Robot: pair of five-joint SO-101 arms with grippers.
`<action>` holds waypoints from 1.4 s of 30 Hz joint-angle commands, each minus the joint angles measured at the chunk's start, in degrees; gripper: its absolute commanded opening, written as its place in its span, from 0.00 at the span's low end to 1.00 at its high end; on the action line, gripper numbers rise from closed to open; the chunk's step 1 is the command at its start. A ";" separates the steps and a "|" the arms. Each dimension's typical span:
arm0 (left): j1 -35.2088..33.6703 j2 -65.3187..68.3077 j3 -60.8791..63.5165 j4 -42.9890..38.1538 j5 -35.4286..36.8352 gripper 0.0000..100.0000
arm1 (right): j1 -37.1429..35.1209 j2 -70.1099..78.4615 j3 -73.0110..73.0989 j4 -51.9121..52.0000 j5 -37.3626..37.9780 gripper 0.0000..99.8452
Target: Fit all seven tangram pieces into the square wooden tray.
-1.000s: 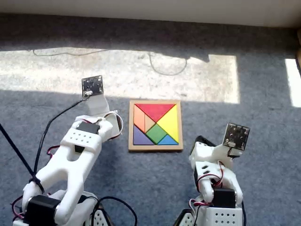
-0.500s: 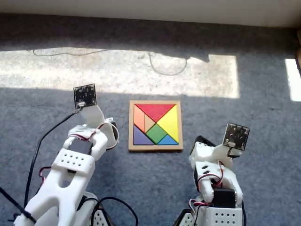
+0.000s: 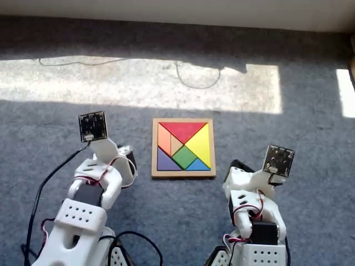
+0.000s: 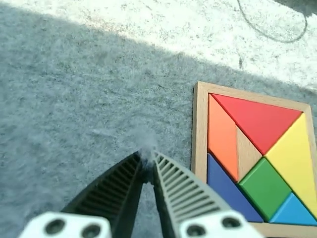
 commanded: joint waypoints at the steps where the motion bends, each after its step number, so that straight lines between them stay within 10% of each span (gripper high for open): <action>1: -0.31 -6.20 2.15 -0.79 -4.13 0.01 | 0.66 -0.92 6.81 0.13 0.70 0.00; 12: -0.48 -26.15 16.04 -10.90 -5.45 0.01 | 0.66 -0.92 6.81 0.13 0.70 0.00; 24: -0.57 -34.77 15.96 2.20 -5.89 0.01 | 0.66 -0.92 6.81 0.13 0.70 0.00; 42: -6.64 -35.21 15.96 29.89 -28.13 0.01 | 0.66 -0.92 6.81 0.22 0.70 0.00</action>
